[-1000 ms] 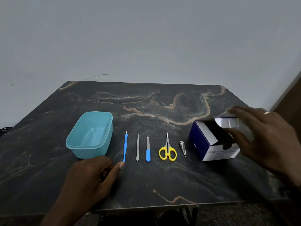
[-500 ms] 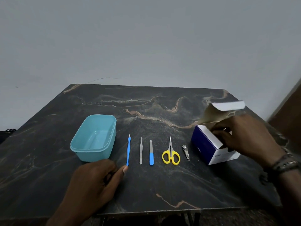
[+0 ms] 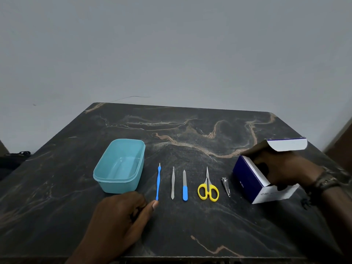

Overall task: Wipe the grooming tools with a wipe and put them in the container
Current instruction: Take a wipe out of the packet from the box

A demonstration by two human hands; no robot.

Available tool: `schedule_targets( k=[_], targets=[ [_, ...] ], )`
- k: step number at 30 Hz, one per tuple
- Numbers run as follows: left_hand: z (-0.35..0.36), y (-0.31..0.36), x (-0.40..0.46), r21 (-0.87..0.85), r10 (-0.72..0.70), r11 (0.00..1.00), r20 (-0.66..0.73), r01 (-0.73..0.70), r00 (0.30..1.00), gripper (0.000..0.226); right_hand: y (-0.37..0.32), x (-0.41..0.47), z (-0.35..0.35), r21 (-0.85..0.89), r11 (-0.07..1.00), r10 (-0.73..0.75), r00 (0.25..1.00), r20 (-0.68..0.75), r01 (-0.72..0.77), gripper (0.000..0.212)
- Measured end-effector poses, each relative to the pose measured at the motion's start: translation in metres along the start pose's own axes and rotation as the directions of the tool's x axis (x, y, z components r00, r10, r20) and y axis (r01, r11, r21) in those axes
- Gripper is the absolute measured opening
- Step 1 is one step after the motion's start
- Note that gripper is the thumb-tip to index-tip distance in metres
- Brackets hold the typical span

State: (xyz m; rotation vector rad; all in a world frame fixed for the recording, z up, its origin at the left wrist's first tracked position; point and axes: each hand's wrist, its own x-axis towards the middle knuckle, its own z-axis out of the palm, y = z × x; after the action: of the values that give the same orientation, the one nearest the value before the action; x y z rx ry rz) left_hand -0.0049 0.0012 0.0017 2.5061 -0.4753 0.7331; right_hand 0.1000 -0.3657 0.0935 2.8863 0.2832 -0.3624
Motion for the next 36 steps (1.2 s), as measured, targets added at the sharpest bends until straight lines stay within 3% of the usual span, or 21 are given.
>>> schedule_targets(
  k=[5,11,15,21,25,30,32,33,36],
  targets=[
    [0.0,0.0,0.0,0.0,0.015,1.0,-0.011,-0.015,1.0,0.041,-0.016,-0.001,-0.002,-0.145,0.987,0.062,0.997,-0.053,-0.069,0.035],
    [0.0,0.002,0.001,0.015,0.017,1.0,-0.027,-0.017,0.999,0.043,-0.016,-0.002,-0.001,-0.12,0.986,0.112,0.992,-0.055,-0.118,0.031],
    [0.0,0.001,0.0,0.014,0.005,1.0,-0.021,-0.005,1.0,0.044,-0.011,-0.004,-0.008,0.019,0.993,0.119,0.991,-0.063,-0.118,0.011],
    [0.0,0.001,-0.001,0.009,-0.011,1.0,-0.021,0.012,1.0,0.044,-0.002,-0.018,-0.012,0.223,0.972,0.118,0.97,-0.214,-0.069,0.025],
    [0.0,-0.001,-0.003,0.013,-0.018,1.0,-0.007,0.018,1.0,0.044,-0.006,-0.046,-0.013,0.369,0.929,0.161,0.88,-0.447,0.018,0.02],
    [0.001,-0.002,-0.003,0.008,-0.028,1.0,-0.003,0.028,1.0,0.045,-0.021,-0.093,-0.006,0.391,0.919,0.231,0.73,-0.644,0.054,0.028],
    [0.001,-0.001,-0.001,-0.012,-0.029,1.0,-0.008,0.029,1.0,0.045,-0.024,-0.108,-0.004,0.451,0.885,0.248,0.7,-0.67,0.118,0.006],
    [0.0,0.0,-0.001,-0.031,-0.034,0.999,-0.017,0.033,0.999,0.045,-0.028,-0.112,-0.005,0.482,0.864,0.257,0.693,-0.674,0.148,0.006],
    [-0.001,0.003,0.004,-0.111,-0.051,0.993,-0.042,0.046,0.998,0.044,-0.047,-0.115,-0.012,0.595,0.713,0.254,0.655,-0.712,0.37,0.029]
  ],
)
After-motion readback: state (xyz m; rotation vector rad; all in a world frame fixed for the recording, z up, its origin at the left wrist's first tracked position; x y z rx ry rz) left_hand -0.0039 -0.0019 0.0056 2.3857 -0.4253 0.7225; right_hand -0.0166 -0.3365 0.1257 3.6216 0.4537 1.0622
